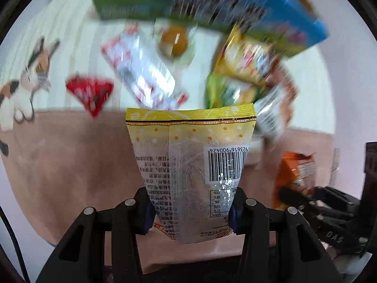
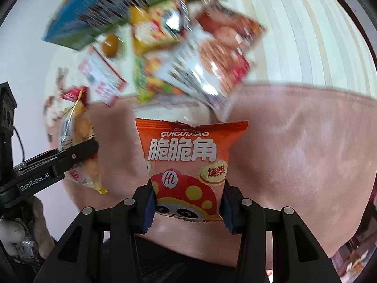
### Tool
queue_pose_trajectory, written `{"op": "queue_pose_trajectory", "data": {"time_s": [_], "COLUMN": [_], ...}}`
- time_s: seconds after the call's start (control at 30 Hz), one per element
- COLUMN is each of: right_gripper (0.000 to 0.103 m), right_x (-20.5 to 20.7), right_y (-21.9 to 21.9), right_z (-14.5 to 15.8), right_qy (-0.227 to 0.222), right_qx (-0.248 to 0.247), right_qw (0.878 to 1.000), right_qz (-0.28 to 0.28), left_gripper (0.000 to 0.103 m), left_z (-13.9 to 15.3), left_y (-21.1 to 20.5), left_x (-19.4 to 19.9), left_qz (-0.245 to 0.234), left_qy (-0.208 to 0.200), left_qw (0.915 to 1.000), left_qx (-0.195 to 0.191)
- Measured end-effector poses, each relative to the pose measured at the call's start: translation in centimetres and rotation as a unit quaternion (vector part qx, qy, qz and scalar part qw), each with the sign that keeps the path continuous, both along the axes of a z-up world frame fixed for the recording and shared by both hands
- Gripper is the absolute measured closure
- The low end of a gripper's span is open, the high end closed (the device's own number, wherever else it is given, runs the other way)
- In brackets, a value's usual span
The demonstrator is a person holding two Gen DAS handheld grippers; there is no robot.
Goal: Organize snacks
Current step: 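Carry both bags into the box and open both tools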
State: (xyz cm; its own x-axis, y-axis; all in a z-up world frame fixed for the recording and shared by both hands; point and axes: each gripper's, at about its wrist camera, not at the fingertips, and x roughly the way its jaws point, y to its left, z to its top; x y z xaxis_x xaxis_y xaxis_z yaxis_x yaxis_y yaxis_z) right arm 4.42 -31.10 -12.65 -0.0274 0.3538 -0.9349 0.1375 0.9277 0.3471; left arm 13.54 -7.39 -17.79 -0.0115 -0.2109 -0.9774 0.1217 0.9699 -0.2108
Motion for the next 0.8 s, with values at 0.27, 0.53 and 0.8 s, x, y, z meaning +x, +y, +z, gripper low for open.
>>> {"op": "queue_pose_trajectory", "data": {"time_s": [0.27,0.53,0.8], "right_gripper": [0.055,0.055,0.055], "right_x": [8.2,18.8,24.0], "right_y": [0.5,-0.1,0.6], "right_z": [9.5,13.0,9.1], "right_qy": [-0.111,-0.172,-0.139], "right_qx": [0.054,0.015,-0.012], "right_qw": [0.992,0.984,0.989], "right_qz": [-0.027,-0.04,-0.044], "left_gripper": [0.058,0.058,0.058], "left_z": [8.9,9.6,4.3], "left_y": [-0.5,0.4,0.2], "left_x": [6.9,17.5,23.4], "left_qz": [0.011,0.019,0.021], "left_qy": [-0.087,-0.108,-0.045], "left_qw": [0.9956,0.9939,0.9987], "left_qx": [-0.035,-0.005,0.011]}}
